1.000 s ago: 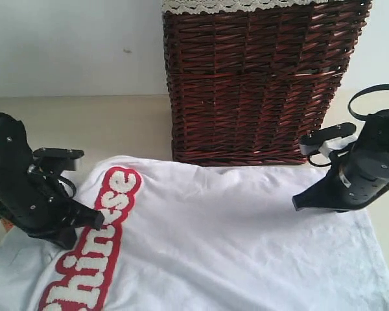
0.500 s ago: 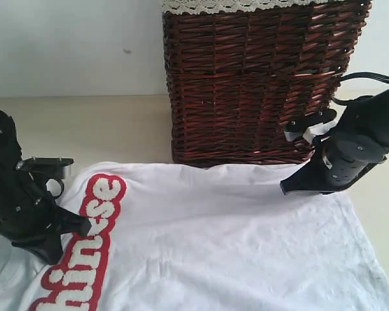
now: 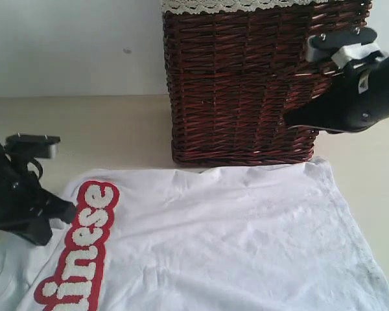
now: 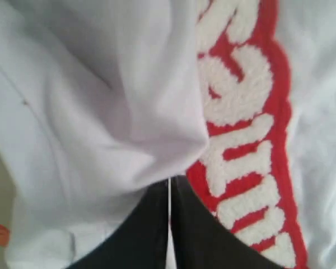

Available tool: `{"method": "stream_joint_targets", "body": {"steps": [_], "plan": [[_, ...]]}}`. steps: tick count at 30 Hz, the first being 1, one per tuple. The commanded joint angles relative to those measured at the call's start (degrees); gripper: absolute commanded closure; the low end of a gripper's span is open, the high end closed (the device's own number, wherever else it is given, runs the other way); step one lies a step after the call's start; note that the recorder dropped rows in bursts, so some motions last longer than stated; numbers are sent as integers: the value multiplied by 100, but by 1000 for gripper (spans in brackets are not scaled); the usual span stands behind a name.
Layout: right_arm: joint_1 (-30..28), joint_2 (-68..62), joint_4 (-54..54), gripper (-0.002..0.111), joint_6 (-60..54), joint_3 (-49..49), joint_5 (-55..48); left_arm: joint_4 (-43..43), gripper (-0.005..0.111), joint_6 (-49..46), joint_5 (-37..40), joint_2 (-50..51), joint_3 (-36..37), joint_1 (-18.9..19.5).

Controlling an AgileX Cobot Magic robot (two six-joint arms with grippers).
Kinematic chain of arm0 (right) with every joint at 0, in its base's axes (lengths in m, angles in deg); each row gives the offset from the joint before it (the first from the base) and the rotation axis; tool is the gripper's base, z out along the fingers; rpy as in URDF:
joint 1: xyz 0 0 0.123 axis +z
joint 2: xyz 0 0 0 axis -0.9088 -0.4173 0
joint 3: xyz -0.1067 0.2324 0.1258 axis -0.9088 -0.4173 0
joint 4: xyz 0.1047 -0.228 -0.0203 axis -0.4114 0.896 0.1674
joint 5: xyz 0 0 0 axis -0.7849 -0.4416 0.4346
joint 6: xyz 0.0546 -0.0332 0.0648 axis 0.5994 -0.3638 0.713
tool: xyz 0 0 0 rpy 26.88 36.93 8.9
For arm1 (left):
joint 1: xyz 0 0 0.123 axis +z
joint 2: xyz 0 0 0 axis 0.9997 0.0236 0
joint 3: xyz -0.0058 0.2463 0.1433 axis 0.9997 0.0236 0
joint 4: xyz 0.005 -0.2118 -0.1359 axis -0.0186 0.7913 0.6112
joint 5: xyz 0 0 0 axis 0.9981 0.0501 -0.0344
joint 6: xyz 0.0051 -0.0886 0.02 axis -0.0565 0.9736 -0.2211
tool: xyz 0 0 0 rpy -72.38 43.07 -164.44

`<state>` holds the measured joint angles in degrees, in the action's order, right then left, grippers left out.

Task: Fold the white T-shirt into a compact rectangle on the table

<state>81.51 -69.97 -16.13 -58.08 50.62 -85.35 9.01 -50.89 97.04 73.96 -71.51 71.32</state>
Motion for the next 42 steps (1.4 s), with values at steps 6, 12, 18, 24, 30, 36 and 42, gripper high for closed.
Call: {"method": "stream_joint_targets", "body": {"steps": [6,12,18,24,30,36,42], "plan": [[-17,1065,-1251,108,-1514,354,-1455,-46,22,181,-975,-259,-569,258],[-17,1410,-2281,108,-2304,371,-1546,-5,32,93,-914,720,-1369,421],[-17,1427,-3154,108,-3032,371,-1546,473,37,-787,-389,1736,-1862,411],[-17,1427,-3204,108,-3074,371,-1546,581,82,-1186,-63,1938,-1975,411],[-17,1427,-3204,108,-3074,371,-1546,566,107,-1266,117,1774,-2002,411],[-17,1427,-3204,108,-3074,371,-1546,566,107,-1299,129,1286,-2002,276],[-17,1427,-3215,108,-3074,371,-1556,332,107,-1009,183,824,-1924,-635]]}}
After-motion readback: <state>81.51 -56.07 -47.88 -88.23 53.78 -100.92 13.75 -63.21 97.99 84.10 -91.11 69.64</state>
